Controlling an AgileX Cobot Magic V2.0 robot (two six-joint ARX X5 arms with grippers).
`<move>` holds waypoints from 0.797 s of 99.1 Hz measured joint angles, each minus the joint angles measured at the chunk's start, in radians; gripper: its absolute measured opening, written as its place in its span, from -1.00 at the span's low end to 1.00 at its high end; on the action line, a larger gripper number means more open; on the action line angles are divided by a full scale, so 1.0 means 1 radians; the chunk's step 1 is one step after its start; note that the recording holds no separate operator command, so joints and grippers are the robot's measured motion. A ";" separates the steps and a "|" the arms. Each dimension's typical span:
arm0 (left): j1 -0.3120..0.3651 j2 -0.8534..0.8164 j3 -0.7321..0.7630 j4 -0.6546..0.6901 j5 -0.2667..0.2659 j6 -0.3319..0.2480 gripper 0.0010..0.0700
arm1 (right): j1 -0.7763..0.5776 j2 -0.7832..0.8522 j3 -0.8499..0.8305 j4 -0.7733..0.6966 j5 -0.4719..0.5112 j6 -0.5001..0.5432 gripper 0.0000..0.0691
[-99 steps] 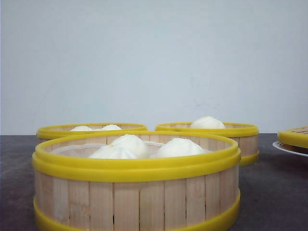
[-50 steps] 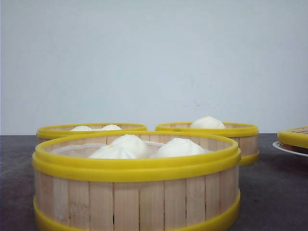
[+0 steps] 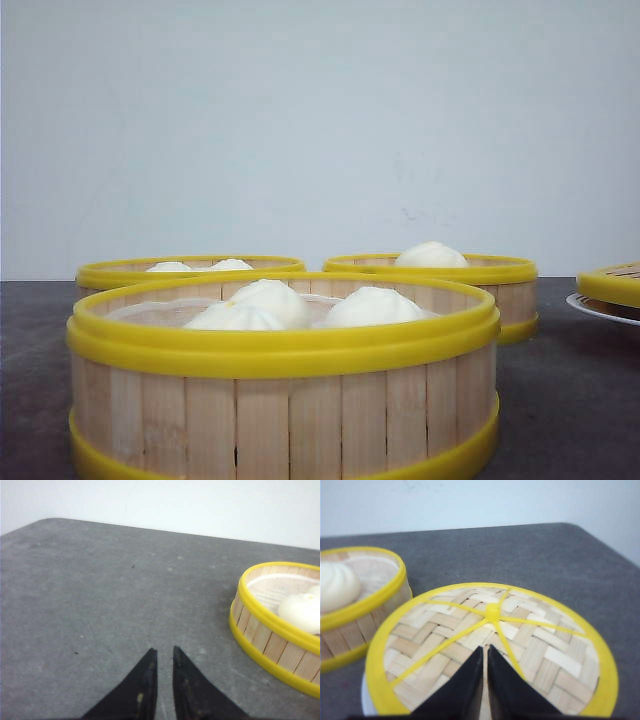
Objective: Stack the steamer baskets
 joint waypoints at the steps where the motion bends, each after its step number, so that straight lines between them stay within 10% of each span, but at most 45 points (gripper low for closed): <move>1: 0.000 0.000 0.000 0.000 0.000 -0.003 -0.94 | 0.000 0.000 0.000 0.000 0.000 0.011 -0.97; 49: 0.000 0.003 0.023 -0.034 0.034 -0.206 -0.96 | 0.000 0.015 0.046 0.016 0.001 0.259 -0.97; 79: 0.000 0.188 0.339 -0.086 0.034 -0.212 -0.96 | 0.000 0.337 0.435 -0.045 0.026 0.155 -0.97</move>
